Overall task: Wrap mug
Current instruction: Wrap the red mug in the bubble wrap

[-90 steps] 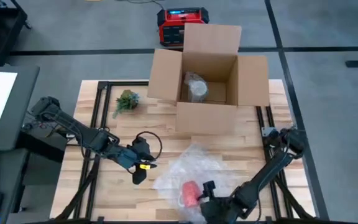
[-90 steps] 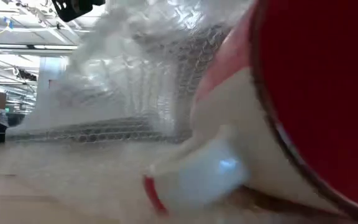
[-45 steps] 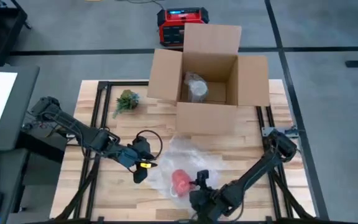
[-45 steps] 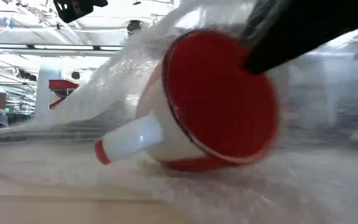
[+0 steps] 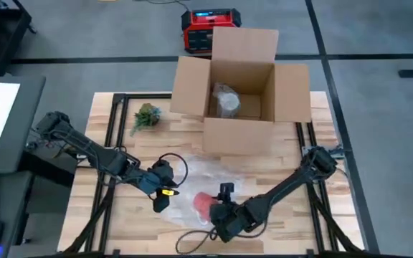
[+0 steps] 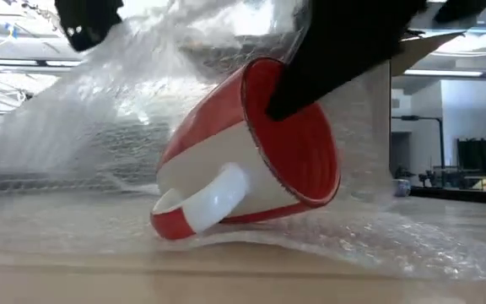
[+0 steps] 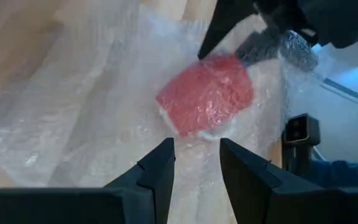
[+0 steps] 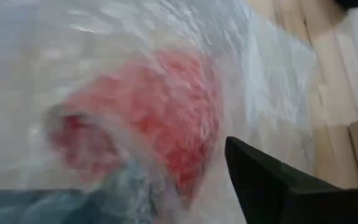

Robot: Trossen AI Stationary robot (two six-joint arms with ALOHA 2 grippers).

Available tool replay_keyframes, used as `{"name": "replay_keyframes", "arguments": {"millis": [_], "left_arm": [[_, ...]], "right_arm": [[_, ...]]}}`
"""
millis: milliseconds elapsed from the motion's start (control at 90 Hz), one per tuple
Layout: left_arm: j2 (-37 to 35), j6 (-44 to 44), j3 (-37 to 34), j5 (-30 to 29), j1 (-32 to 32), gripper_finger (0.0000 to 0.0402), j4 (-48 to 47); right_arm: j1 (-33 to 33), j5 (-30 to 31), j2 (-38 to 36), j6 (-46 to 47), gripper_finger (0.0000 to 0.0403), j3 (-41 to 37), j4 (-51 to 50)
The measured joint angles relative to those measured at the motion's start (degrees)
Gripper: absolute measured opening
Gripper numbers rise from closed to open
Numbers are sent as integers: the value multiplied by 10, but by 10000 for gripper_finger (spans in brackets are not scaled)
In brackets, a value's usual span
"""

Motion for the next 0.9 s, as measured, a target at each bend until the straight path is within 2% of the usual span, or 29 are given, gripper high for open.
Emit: {"name": "replay_keyframes", "arguments": {"millis": [167, 222, 311, 433, 644, 744, 900], "left_arm": [[0, 1, -2, 1, -3, 103, 0], [0, 5, -2, 1, -3, 97, -1], [-1, 7, -2, 2, -3, 86, -6], [-5, 7, -2, -1, -3, 72, -11], [-5, 13, -2, -1, -3, 54, -37], [-5, 28, -2, -8, -3, 50, -36], [-5, 36, -2, -19, -1, 49, -31]], "right_arm": [[-27, -67, -7, 24, 35, 15, -21], [-36, -89, -9, 25, 14, 36, -47], [-40, -94, -10, 44, 13, 95, -119], [-52, -149, -12, 80, 6, 186, -222], [-101, -240, -12, 238, 3, 324, -432], [-128, -297, -12, 283, 2, 376, -532], [-139, -394, -34, 326, 2, 401, -526]]}}
